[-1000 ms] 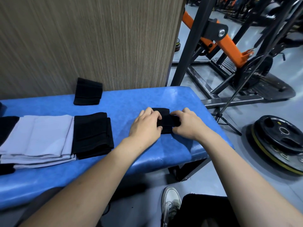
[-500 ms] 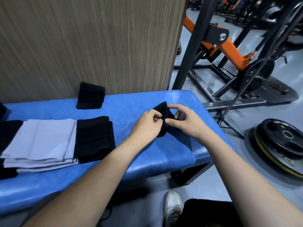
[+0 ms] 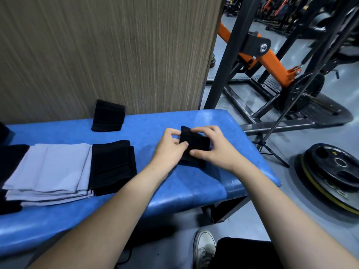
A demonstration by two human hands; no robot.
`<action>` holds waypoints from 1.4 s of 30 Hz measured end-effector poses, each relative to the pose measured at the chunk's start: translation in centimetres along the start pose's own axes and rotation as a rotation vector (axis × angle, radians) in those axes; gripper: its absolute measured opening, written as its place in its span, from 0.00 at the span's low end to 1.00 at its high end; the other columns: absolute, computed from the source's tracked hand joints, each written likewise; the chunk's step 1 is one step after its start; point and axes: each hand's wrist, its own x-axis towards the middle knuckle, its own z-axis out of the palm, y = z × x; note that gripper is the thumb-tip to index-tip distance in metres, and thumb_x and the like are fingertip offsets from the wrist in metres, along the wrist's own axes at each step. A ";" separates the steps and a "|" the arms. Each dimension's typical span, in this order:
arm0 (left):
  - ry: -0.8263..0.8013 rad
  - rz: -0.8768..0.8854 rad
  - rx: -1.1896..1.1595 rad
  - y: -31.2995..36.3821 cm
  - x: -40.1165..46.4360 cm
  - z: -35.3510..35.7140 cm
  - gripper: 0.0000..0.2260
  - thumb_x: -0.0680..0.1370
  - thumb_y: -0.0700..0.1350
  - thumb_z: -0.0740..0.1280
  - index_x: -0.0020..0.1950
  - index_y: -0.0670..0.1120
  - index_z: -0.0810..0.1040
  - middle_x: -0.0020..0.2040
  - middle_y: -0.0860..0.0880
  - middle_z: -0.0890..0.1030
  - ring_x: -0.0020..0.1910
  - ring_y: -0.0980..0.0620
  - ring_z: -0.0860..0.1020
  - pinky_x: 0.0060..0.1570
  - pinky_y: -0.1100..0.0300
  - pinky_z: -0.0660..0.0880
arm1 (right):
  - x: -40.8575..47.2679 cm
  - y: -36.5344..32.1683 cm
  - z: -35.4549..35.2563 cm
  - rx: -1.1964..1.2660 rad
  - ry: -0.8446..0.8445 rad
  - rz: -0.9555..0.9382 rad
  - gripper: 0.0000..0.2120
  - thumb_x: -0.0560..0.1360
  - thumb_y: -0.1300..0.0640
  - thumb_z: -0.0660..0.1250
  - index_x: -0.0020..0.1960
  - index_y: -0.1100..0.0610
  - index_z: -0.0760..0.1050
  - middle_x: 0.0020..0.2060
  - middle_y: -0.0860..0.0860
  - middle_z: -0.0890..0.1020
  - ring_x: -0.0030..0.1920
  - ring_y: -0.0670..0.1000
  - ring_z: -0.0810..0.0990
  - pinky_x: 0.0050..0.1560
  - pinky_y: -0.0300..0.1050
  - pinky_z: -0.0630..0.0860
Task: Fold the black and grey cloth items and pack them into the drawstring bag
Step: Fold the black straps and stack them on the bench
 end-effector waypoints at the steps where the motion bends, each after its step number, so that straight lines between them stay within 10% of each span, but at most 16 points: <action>1: 0.011 0.029 0.211 -0.2 0.0 -0.2 0.12 0.76 0.44 0.67 0.57 0.53 0.69 0.44 0.48 0.83 0.43 0.44 0.81 0.45 0.50 0.77 | 0.0 0.4 0.0 -0.062 -0.028 0.051 0.26 0.69 0.51 0.78 0.65 0.46 0.75 0.60 0.52 0.71 0.65 0.54 0.70 0.70 0.50 0.67; 6: 0.030 0.210 0.890 -0.4 -1.2 -0.1 0.15 0.79 0.52 0.62 0.65 0.54 0.68 0.58 0.48 0.74 0.59 0.44 0.75 0.50 0.52 0.68 | -0.1 0.5 0.3 -0.302 -0.075 0.113 0.22 0.72 0.49 0.75 0.64 0.48 0.75 0.60 0.51 0.72 0.64 0.55 0.69 0.68 0.53 0.66; 16: -0.031 0.110 0.786 -0.5 -0.7 -0.9 0.19 0.76 0.54 0.66 0.66 0.58 0.69 0.58 0.47 0.71 0.58 0.44 0.75 0.54 0.52 0.71 | -0.5 0.1 0.1 -0.313 0.015 0.188 0.18 0.73 0.47 0.73 0.61 0.48 0.74 0.49 0.50 0.73 0.56 0.55 0.72 0.61 0.52 0.71; 27: 0.067 0.239 0.166 2.0 -1.5 -3.5 0.12 0.73 0.41 0.70 0.50 0.58 0.78 0.51 0.61 0.80 0.54 0.55 0.77 0.55 0.53 0.76 | -0.4 -4.6 0.3 0.541 0.043 0.225 0.17 0.72 0.65 0.74 0.57 0.51 0.75 0.42 0.52 0.76 0.39 0.52 0.78 0.44 0.49 0.74; 33: 0.195 0.358 0.303 3.1 -3.6 -7.9 0.13 0.75 0.43 0.70 0.57 0.57 0.76 0.56 0.54 0.72 0.49 0.65 0.73 0.45 0.80 0.65 | -0.2 -8.8 2.2 0.779 -0.029 0.167 0.12 0.75 0.68 0.70 0.56 0.57 0.75 0.41 0.53 0.80 0.38 0.53 0.78 0.37 0.47 0.71; 42: 0.354 0.339 0.523 1.7 -6.0 -15.0 0.17 0.74 0.49 0.72 0.60 0.57 0.72 0.58 0.56 0.68 0.54 0.56 0.76 0.50 0.56 0.75 | 0.5 -13.8 7.2 0.652 -0.114 0.110 0.10 0.75 0.65 0.71 0.56 0.62 0.77 0.43 0.53 0.74 0.27 0.45 0.72 0.28 0.37 0.68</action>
